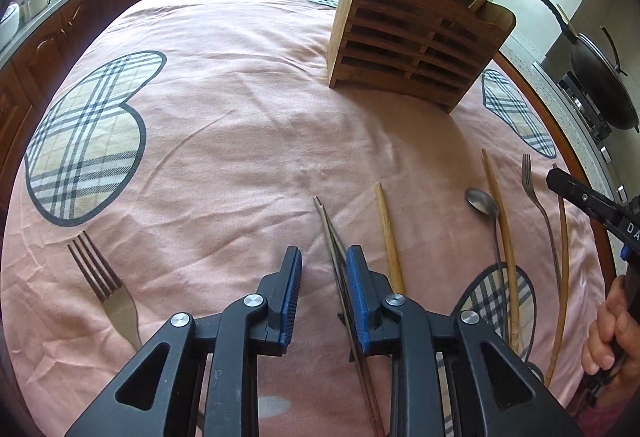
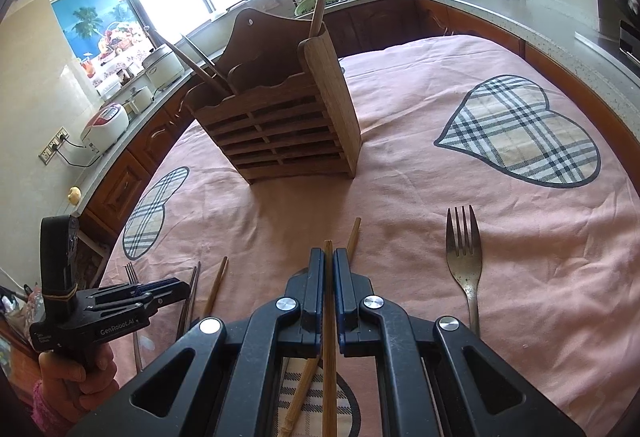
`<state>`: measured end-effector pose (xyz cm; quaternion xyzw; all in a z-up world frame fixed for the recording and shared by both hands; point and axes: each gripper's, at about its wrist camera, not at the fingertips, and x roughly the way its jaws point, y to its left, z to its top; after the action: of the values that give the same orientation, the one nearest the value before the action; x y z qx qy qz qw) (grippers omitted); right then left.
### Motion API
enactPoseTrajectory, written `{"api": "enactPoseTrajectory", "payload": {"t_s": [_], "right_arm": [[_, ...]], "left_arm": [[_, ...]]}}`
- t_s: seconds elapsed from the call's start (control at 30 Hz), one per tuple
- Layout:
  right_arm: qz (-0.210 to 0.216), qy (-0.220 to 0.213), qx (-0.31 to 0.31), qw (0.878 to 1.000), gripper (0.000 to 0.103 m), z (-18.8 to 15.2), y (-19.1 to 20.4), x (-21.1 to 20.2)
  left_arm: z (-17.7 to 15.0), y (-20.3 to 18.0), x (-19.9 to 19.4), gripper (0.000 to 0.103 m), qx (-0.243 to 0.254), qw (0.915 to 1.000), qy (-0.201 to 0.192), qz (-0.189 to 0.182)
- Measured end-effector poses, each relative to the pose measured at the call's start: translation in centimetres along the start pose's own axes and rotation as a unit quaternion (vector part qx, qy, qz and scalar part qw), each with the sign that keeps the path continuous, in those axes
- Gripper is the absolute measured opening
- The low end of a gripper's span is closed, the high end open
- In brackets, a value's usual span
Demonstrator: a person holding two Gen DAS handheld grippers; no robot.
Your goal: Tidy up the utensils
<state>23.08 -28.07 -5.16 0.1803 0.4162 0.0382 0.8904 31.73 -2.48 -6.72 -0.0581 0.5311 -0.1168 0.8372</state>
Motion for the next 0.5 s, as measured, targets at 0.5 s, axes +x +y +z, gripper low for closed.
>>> {"api": "enactPoseTrajectory", "payload": {"t_s": [0.5], "right_arm": [[0.001,0.001,0.004,1.000,0.004,0.0,-0.2,0.1]], "left_arm": [[-0.6,-1.6,0.6,0.015,0.046,0.9984,0.005,0.033]]}}
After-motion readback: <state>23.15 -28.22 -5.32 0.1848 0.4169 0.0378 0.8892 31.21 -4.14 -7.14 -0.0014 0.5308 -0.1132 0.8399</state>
